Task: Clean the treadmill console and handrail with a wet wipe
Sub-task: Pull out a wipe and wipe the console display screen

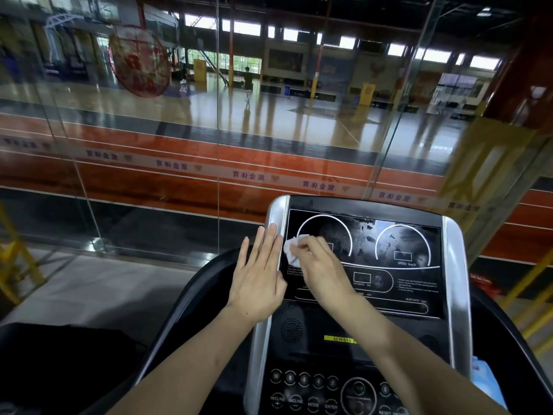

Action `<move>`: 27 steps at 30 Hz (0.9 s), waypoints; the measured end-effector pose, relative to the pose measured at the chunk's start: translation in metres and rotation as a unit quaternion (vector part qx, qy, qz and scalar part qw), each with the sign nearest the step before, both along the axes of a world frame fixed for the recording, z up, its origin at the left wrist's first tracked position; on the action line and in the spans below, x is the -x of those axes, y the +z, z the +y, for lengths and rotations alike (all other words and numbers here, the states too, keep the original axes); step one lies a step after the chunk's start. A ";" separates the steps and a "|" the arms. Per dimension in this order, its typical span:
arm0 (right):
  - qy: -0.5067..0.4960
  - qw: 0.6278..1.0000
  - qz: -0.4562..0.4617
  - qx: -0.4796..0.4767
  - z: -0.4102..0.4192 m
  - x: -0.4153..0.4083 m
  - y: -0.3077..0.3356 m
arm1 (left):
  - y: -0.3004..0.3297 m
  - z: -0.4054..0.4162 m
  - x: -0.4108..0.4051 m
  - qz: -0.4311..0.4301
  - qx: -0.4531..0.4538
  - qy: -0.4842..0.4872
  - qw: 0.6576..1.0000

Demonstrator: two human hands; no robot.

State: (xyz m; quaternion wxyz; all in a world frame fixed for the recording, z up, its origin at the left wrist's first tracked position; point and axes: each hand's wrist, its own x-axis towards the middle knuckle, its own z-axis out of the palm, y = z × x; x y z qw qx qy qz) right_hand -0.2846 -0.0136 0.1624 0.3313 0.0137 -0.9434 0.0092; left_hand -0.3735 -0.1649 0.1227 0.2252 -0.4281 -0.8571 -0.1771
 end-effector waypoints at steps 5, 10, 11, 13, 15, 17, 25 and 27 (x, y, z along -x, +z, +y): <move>-0.055 0.997 0.047 0.014 0.022 0.041 0.054 | 0.001 0.001 -0.002 0.003 0.007 0.001 1.000; -0.038 0.997 0.060 0.007 0.016 0.022 0.032 | 0.004 0.000 -0.002 0.016 0.021 0.015 1.000; -0.021 0.998 0.054 0.006 0.011 0.010 0.019 | 0.004 -0.001 -0.002 0.019 0.025 0.019 0.999; 0.009 0.999 0.039 0.009 0.005 -0.009 0.000 | 0.004 0.000 -0.003 0.027 0.028 0.021 0.999; 0.016 0.999 0.028 0.004 0.012 -0.006 0.003 | 0.003 0.000 -0.004 0.037 0.034 0.026 0.998; -0.009 0.999 0.031 0.009 0.026 0.012 0.025 | 0.005 0.000 -0.003 0.043 0.043 0.029 0.998; -0.027 0.999 0.043 -0.003 0.031 -0.011 0.013 | 0.015 0.006 -0.005 0.081 0.065 0.007 0.995; 0.002 0.999 0.034 -0.009 0.025 -0.030 -0.005 | 0.021 0.013 -0.003 0.078 0.048 0.001 0.996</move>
